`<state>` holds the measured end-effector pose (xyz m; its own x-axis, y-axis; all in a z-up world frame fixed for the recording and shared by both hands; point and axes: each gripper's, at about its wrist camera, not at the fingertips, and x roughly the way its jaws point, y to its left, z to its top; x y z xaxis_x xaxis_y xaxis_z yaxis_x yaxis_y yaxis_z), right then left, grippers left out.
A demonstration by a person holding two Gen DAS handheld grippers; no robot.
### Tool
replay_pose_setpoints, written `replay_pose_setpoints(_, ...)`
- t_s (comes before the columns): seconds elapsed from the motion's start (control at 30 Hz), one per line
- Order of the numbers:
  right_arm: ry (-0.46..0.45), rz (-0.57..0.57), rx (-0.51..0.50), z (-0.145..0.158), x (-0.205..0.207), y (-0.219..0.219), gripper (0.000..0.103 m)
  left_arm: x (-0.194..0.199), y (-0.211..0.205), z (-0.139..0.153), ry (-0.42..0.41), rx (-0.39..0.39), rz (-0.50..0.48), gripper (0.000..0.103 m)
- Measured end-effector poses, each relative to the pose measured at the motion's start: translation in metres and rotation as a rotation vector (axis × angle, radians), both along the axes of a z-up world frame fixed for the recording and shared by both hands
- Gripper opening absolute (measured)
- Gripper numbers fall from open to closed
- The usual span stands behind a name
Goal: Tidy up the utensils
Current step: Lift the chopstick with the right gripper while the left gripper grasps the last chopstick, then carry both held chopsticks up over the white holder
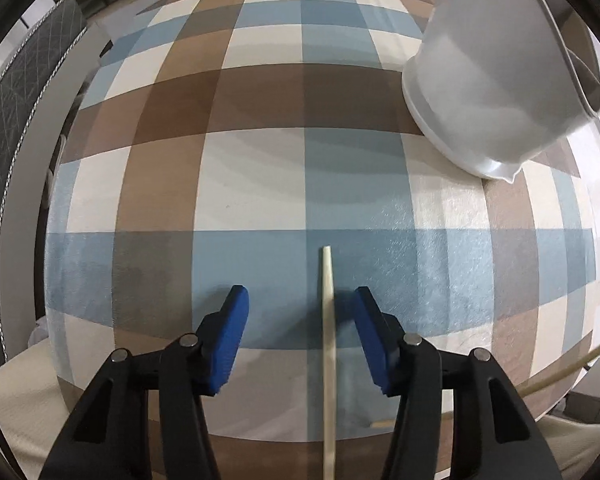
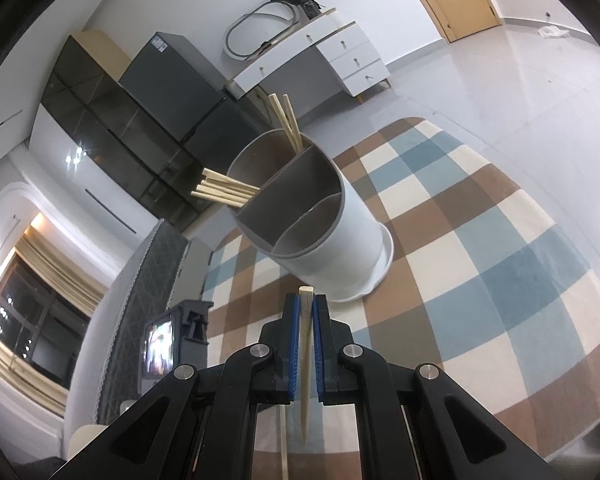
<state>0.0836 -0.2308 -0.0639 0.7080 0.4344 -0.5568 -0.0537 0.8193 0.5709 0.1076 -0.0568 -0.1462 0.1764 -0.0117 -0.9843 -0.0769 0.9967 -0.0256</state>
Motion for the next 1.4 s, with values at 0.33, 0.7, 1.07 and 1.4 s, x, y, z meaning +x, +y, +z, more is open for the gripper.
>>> replay_pose_setpoints(0.33, -0.044, 0.018, -0.008, 0.003, -0.002, 0.003, 0.006, 0.003, -0.007, 0.007, -0.020, -0.045, -0.009, 0.000)
replay_pose_setpoints(0.7, -0.081, 0.033, -0.126, 0.010, -0.018, 0.016, 0.006, -0.035, 0.006, 0.071, -0.236, -0.137, -0.036, 0.000)
replay_pose_setpoints(1.07, -0.148, 0.083, -0.197, 0.024, -0.047, 0.039, 0.006, -0.053, 0.025, 0.113, -0.407, -0.202, -0.084, 0.000)
replay_pose_setpoints(1.4, -0.186, 0.091, -0.241, 0.039, -0.069, 0.049, 0.006, -0.080, 0.021, 0.139, -0.524, -0.201, -0.172, 0.000)
